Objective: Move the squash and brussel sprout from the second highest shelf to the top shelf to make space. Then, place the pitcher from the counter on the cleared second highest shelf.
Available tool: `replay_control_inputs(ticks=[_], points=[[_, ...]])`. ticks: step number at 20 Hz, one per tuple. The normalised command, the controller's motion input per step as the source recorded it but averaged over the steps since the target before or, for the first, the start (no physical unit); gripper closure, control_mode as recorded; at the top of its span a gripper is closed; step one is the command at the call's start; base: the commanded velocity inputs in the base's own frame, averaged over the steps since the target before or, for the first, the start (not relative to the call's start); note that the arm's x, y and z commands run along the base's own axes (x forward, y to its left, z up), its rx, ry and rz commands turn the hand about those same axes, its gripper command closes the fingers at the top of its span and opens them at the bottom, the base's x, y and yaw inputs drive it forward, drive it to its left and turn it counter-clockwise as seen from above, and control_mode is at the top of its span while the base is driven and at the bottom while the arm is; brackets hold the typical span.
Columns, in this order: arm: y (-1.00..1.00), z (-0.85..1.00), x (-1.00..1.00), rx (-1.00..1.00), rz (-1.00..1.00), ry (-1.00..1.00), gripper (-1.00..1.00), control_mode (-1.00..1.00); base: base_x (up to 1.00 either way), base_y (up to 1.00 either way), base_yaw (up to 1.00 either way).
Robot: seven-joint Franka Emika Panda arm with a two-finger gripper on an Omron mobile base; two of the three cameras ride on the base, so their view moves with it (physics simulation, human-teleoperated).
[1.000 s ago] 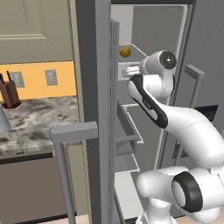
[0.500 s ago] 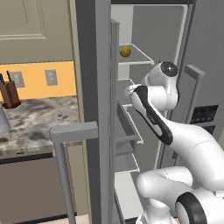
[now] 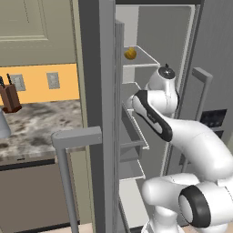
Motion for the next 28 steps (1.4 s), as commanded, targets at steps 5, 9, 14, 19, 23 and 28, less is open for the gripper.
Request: replay_control_inputs(ticks=[5,9,14,19,23,28], points=[[0.01,-0.17,0.45,0.0,0.0,0.02,-1.0,-1.0,0.0,0.0,0.0],[0.13,-0.02,0.4,0.0,0.0,0.0,-1.0,-1.0,0.0,0.0,0.0],[0.13,-0.14,0.4,0.0,0.0,0.01,-1.0,-1.0,0.0,0.0,0.0],[0.06,-0.24,0.35,0.0,0.0,0.0,-1.0,-1.0,0.0,0.0,0.0],[0.0,-0.26,0.36,0.0,0.0,0.0,-1.0,-1.0,0.0,0.0,0.0],[0.1,-0.24,0.39,0.0,0.0,0.0,-1.0,-1.0,0.0,0.0,0.0]])
